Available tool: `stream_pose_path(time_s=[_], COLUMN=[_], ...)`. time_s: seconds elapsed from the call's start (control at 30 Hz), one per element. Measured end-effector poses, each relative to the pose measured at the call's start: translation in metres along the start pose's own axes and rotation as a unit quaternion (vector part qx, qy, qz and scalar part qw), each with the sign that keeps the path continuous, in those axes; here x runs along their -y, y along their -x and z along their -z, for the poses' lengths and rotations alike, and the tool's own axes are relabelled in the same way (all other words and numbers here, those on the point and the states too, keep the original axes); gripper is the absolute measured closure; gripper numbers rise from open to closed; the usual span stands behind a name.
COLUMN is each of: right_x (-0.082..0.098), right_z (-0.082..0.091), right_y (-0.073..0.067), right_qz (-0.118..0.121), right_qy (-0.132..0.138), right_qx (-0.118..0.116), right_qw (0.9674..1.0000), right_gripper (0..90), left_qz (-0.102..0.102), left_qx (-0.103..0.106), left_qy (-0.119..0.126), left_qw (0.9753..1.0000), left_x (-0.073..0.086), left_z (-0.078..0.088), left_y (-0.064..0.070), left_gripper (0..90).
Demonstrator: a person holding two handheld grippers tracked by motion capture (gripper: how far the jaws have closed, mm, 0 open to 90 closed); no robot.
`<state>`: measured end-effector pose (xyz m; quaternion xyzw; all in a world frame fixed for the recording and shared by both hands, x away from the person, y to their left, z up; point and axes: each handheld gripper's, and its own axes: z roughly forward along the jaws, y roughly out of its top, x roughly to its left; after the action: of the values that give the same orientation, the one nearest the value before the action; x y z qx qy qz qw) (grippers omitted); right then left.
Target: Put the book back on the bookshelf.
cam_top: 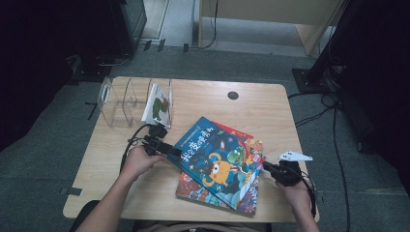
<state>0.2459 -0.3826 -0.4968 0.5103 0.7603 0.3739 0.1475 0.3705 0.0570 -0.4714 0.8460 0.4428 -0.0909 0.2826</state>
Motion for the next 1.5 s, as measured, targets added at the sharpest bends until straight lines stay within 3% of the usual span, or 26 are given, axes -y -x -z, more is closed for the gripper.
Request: stream_pose_path(time_s=[0.53, 1.07, 1.5], right_x=[-0.014, -0.027, -0.038], right_z=[-0.013, -0.026, -0.038], right_y=[0.010, 0.016, 0.015], right_qz=[-0.011, -0.009, -0.003], right_qy=[0.003, 0.004, 0.005], right_qx=[0.000, -0.003, 0.000], right_qw=[0.9999, 1.0000, 1.0000], right_gripper=[90.0, 90.0, 90.0], left_qz=[0.020, 0.028, 0.049], left_qx=[0.004, 0.002, 0.003], left_qy=[0.005, 0.005, 0.012], left_qw=[0.9998, 0.9996, 0.9987], left_x=[0.017, 0.029, 0.038], left_z=[0.004, 0.009, 0.013], left_y=[0.007, 0.013, 0.014], left_gripper=[41.1, 40.9, 40.9])
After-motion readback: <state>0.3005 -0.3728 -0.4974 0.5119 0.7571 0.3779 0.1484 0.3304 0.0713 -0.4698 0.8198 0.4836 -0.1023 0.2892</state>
